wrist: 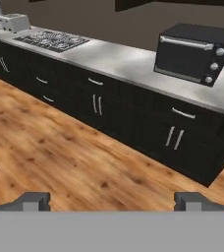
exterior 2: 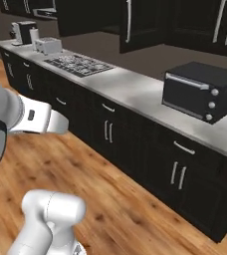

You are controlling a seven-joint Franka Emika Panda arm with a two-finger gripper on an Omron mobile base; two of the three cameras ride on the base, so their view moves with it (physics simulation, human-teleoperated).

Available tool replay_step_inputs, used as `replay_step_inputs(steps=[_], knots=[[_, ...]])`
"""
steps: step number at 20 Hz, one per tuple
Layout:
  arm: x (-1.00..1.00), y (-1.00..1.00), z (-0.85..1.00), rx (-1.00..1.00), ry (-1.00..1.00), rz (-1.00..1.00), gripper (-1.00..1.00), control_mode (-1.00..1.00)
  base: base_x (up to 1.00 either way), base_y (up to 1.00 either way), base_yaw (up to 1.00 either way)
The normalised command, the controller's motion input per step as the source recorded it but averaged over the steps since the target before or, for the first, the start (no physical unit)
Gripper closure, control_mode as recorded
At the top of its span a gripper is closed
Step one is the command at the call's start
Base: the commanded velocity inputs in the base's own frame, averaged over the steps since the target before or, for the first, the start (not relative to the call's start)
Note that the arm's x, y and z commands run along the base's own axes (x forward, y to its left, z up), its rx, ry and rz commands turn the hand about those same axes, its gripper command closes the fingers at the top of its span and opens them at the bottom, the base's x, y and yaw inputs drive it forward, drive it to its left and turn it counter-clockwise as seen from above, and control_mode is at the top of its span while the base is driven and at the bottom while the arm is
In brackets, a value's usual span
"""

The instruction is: Get the candle and the beer from the cabinet and move them to the dining counter.

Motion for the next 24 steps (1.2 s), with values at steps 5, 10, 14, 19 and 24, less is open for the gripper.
replay_step_inputs(steps=[5, 10, 14, 19, 24], knots=[[0.00, 0.00, 0.00, 0.00, 0.00, 0.00, -1.00, 1.00, 1.00, 0.78, 0.00], [0.00, 0.00, 0.00, 0.00, 0.00, 0.00, -1.00, 1.00, 1.00, 0.86, -0.04], [0.00, 0.00, 0.00, 0.00, 0.00, 0.00, -1.00, 1.00, 1.00, 0.89, -0.14], [0.00, 0.00, 0.00, 0.00, 0.00, 0.00, -1.00, 1.00, 1.00, 0.65, -0.22], [0.00, 0.00, 0.00, 0.00, 0.00, 0.00, -1.00, 1.00, 0.95, 0.26, -0.38]])
